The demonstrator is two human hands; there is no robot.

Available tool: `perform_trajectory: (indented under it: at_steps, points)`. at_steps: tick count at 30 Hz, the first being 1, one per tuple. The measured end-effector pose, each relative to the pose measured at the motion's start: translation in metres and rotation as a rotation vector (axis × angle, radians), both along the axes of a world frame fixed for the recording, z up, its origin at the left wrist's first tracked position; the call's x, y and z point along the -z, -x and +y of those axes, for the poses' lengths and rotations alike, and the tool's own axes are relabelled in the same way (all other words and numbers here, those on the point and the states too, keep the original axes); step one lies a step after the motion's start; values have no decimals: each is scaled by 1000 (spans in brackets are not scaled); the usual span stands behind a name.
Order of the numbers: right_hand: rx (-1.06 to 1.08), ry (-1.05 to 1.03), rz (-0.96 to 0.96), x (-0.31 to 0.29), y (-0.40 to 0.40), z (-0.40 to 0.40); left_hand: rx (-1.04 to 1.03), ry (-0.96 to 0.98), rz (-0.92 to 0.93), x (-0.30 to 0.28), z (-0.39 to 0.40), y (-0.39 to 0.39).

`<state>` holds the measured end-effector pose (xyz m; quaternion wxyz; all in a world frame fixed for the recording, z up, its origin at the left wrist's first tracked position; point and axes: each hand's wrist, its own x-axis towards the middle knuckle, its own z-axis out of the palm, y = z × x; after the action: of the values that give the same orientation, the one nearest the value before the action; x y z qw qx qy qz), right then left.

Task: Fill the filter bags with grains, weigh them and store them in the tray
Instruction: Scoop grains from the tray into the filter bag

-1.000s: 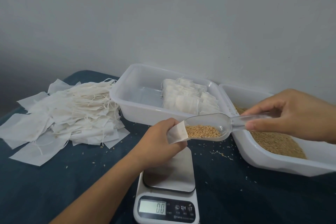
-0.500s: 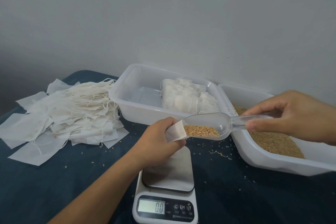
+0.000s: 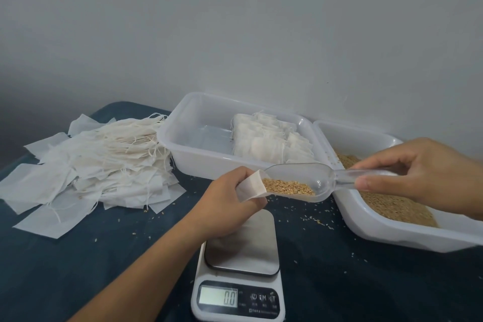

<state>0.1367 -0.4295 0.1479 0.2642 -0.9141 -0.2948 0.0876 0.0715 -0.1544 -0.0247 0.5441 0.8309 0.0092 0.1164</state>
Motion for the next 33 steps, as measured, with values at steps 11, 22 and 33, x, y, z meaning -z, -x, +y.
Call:
perform_trajectory:
  at_steps: [11,22,33]
  points:
    - [59,-98,69,20,1,-5,-24,98,-3,0,1,0]
    - [39,-18,-14,13,0,1,-44,-15,12,2,-2,-1]
    - [74,-229,178,44,-4,-11,-47,178,15,-4,-2,1]
